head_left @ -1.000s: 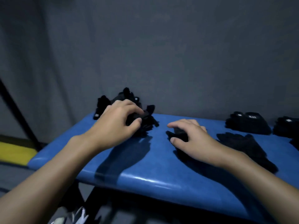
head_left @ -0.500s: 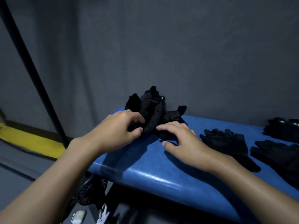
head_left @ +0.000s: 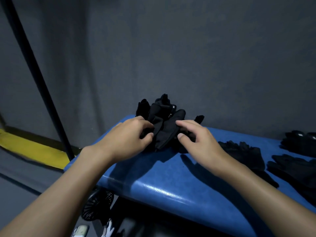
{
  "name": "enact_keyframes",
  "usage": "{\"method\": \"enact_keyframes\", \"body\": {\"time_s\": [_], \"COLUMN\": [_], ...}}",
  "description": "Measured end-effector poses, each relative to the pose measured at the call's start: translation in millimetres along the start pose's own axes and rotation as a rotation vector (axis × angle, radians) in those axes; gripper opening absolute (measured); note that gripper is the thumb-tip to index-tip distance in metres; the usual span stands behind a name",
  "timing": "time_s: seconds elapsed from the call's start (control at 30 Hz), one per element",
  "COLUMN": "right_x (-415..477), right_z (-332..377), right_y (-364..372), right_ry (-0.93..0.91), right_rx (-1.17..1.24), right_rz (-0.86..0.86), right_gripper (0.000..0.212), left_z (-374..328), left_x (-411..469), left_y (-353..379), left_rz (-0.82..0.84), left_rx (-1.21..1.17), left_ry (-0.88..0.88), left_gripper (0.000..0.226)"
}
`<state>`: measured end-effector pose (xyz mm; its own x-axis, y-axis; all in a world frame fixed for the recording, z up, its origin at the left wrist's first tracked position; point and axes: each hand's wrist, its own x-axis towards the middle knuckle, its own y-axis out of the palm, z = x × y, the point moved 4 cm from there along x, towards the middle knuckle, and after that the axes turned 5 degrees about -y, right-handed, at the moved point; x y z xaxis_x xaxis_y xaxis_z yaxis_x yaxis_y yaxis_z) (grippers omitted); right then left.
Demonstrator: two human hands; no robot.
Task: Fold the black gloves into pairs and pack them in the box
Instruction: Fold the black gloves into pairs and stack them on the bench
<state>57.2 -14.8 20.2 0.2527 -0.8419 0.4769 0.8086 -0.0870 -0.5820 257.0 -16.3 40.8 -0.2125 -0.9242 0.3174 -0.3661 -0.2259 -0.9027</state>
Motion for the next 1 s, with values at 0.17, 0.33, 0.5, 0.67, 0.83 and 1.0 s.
{"method": "enact_keyframes", "body": {"time_s": [0.17, 0.33, 0.5, 0.67, 0.83, 1.0], "right_x": [-4.7, -5.5, -8.1, -11.3, -17.4, -30.6], "right_z": [7.3, 13.4, 17.5, 18.2, 29.9, 24.8], "right_y": [-14.1, -27.5, -40.9, -53.8, -74.2, -96.7], "right_ry": [-0.037, -0.078, -0.104, -0.078, -0.13, -0.103], "right_rx": [0.109, 0.184, 0.172, 0.249, 0.326, 0.315], "right_rz": [-0.095, -0.202, -0.308, -0.339, -0.338, -0.347], "right_gripper": [0.036, 0.028, 0.021, 0.031, 0.035, 0.04], "left_z": [-9.5, -17.6, -35.8, -46.2, -62.3, -92.8], "left_x": [-0.4, 0.4, -1.0, 7.5, 19.7, 26.0], "left_y": [-4.9, -3.7, -3.4, -3.3, 2.8, 2.8], "left_rz": [-0.06, -0.137, -0.18, -0.224, -0.199, -0.194], "left_rx": [0.001, -0.08, -0.148, -0.331, -0.563, -0.749], "left_ry": [-0.016, 0.025, 0.142, 0.138, 0.063, 0.146], "left_gripper": [0.029, 0.03, 0.048, 0.059, 0.066, 0.026]}}
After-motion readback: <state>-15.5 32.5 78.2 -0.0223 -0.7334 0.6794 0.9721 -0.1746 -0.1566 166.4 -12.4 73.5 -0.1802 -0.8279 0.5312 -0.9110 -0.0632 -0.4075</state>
